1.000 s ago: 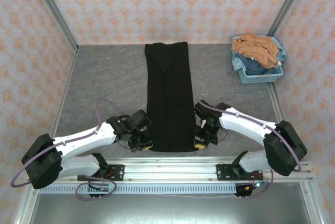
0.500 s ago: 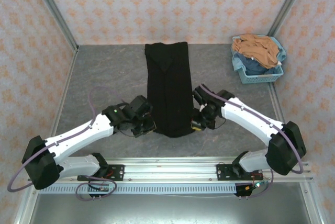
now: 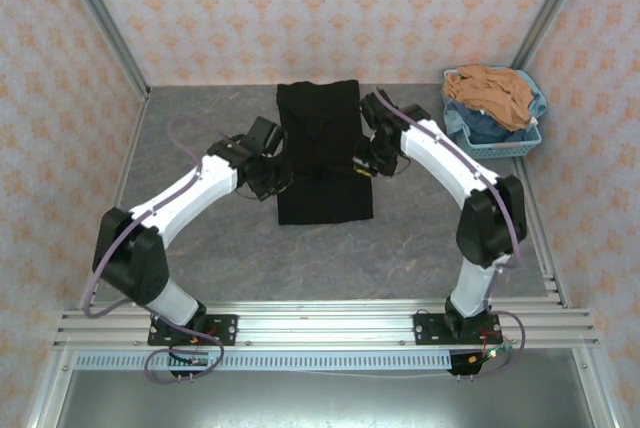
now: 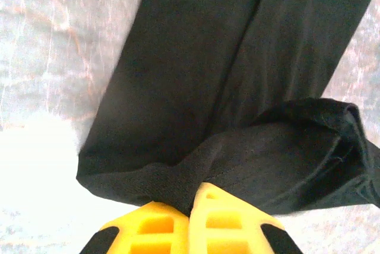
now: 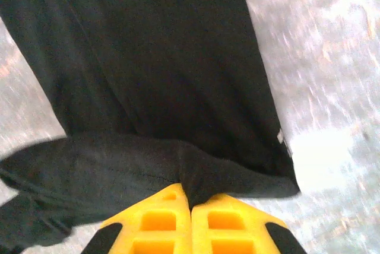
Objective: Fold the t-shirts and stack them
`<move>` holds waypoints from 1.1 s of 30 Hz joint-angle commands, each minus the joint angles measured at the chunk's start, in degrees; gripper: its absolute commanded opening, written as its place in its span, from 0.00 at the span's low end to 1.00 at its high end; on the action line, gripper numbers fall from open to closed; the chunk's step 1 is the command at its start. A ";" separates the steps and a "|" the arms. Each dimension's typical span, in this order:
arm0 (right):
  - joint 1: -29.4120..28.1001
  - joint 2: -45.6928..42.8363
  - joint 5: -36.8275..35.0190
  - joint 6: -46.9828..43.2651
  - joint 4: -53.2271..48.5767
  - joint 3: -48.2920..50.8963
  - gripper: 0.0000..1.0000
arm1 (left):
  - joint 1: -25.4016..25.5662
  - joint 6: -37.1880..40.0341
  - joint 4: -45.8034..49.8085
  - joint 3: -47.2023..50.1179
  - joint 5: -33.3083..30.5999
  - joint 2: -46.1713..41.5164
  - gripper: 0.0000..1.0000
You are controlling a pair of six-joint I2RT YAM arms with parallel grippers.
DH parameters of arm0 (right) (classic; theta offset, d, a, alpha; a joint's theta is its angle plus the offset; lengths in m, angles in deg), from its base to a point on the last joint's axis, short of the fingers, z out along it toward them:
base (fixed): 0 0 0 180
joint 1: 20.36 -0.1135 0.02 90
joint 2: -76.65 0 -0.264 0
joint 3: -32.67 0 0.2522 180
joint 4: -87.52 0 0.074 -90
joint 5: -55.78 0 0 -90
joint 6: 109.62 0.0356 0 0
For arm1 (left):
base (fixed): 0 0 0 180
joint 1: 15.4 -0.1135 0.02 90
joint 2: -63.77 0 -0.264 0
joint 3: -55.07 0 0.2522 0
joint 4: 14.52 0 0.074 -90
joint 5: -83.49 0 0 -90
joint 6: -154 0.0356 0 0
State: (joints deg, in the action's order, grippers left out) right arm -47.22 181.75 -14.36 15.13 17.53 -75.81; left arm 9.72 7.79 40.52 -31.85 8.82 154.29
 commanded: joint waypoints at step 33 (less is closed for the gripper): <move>7.89 32.00 -1.65 -2.94 -7.84 -38.57 0.46 | -12.07 14.80 5.04 -43.38 5.98 37.99 0.47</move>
State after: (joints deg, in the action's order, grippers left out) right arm -40.26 214.14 -14.56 13.29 12.22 -110.94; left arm -1.60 21.19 43.64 -72.66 14.46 193.98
